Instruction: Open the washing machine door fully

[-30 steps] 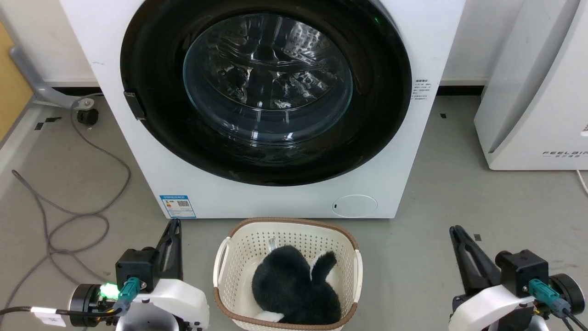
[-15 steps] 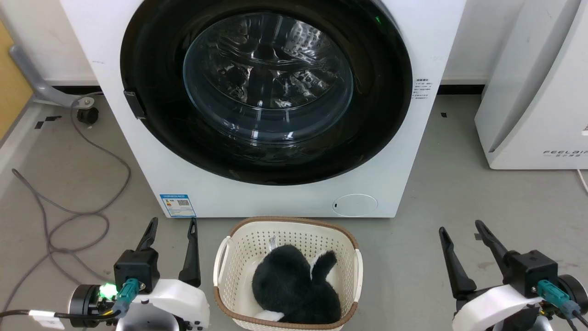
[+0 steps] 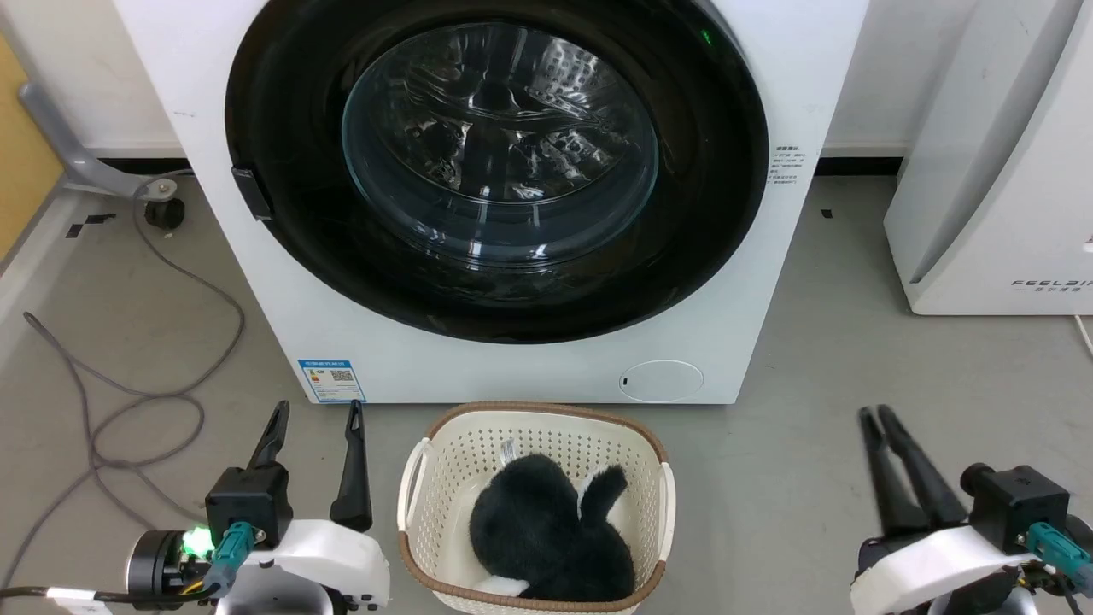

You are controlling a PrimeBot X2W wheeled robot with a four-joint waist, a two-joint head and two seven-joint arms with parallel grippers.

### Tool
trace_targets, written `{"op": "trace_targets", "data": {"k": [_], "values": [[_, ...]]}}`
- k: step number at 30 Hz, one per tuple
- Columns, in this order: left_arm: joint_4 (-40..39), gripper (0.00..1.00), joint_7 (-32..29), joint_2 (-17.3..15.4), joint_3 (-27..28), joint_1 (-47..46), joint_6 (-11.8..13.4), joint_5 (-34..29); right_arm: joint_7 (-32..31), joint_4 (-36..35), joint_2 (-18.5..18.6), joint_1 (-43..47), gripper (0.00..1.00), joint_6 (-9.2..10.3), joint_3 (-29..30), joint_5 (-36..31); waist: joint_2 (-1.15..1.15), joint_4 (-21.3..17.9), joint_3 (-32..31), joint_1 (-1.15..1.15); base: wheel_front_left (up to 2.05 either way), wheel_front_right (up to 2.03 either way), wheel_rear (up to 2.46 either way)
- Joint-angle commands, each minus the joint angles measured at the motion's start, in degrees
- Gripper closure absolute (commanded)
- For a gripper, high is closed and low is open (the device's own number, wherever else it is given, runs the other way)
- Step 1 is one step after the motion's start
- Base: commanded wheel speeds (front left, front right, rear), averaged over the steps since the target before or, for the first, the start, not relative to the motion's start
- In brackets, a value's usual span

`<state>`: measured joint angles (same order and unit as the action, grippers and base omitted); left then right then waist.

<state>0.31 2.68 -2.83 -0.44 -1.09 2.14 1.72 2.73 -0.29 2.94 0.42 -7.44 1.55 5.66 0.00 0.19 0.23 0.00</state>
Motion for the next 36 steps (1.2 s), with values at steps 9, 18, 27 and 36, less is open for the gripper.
{"op": "trace_targets", "data": {"k": [9,18,27,36], "values": [[0.2,0.00,1.9,0.0,-0.3,-0.2,1.3,0.9,1.8,0.9,0.0,-1.1,1.00,-0.02,-0.4,12.0,0.00,0.3,-0.1,0.00,0.00,0.00,0.00],[0.2,0.00,2.9,0.0,-0.6,-0.2,1.9,1.5,2.9,1.9,0.0,-2.1,1.00,-0.02,-0.1,24.1,0.00,0.7,-0.2,0.00,0.00,0.00,0.00],[0.1,0.00,4.0,0.0,-0.8,-0.4,2.5,2.1,1.4,2.6,0.1,-3.9,1.00,-0.03,1.0,37.2,0.00,1.1,0.3,0.00,0.00,0.00,0.00],[-0.2,0.00,5.1,0.0,-0.8,-1.1,3.1,2.8,-3.8,5.3,0.3,-7.4,1.00,-0.03,4.8,47.7,0.00,1.2,1.7,0.00,0.00,0.00,0.00]]}}
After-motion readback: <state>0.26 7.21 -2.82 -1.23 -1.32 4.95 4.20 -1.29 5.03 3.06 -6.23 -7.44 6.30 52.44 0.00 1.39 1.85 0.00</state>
